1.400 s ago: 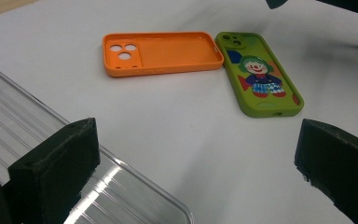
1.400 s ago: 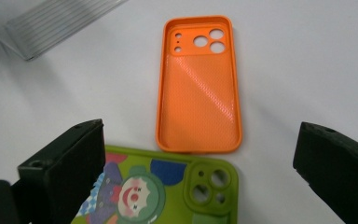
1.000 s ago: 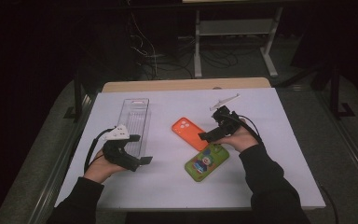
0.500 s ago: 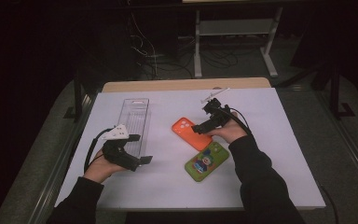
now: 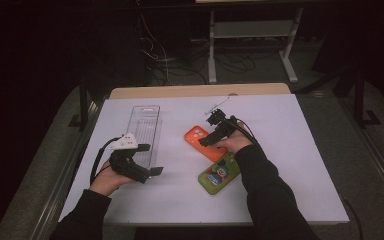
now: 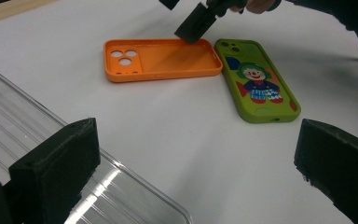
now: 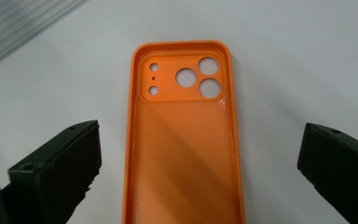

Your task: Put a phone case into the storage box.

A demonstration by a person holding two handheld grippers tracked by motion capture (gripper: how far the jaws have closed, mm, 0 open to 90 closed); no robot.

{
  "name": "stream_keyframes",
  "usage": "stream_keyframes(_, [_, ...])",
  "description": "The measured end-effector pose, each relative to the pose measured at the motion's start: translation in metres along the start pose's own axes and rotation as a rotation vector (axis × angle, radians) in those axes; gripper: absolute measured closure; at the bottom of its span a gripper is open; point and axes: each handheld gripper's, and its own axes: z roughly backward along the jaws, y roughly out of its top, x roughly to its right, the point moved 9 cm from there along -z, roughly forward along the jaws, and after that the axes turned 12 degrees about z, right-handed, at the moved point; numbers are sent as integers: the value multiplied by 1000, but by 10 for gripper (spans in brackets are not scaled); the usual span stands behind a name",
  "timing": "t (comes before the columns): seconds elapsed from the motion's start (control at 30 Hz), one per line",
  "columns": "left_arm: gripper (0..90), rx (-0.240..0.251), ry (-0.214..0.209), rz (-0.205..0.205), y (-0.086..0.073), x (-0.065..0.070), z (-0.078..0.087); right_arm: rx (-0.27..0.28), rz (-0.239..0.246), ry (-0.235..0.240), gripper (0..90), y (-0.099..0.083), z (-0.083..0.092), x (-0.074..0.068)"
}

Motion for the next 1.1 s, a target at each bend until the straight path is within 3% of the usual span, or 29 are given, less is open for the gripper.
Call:
stream_keyframes(0.47, [0, 2, -4, 0, 0, 0, -1, -63, 5, 23, 0, -8, -34, -10])
stream_keyframes(0.8, [0, 2, -3, 2, 0, -1, 0, -98, 26, 23, 61, -13, -40, -14])
stream_keyframes(1.1, [0, 2, -3, 12, -1, 0, -1, -100, 50, -15, 136, -15, -39, -15])
